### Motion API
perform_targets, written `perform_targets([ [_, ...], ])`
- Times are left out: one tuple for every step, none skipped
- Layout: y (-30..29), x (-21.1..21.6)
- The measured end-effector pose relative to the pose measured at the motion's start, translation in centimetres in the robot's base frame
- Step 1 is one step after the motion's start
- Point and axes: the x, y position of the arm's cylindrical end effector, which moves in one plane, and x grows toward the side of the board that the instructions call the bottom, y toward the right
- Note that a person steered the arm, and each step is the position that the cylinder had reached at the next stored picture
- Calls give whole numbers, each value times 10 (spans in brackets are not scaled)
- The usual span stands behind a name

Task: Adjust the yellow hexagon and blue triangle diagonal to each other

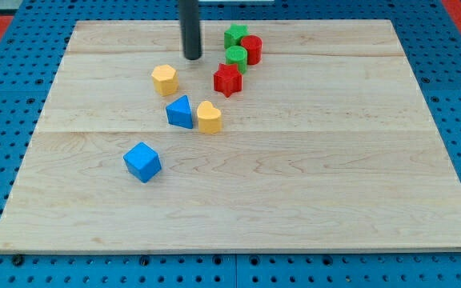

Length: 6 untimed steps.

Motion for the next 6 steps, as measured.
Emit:
perform_targets([
  [-19,49],
  [19,94],
  [54,123],
  [23,132],
  [-7,133],
  [75,126],
])
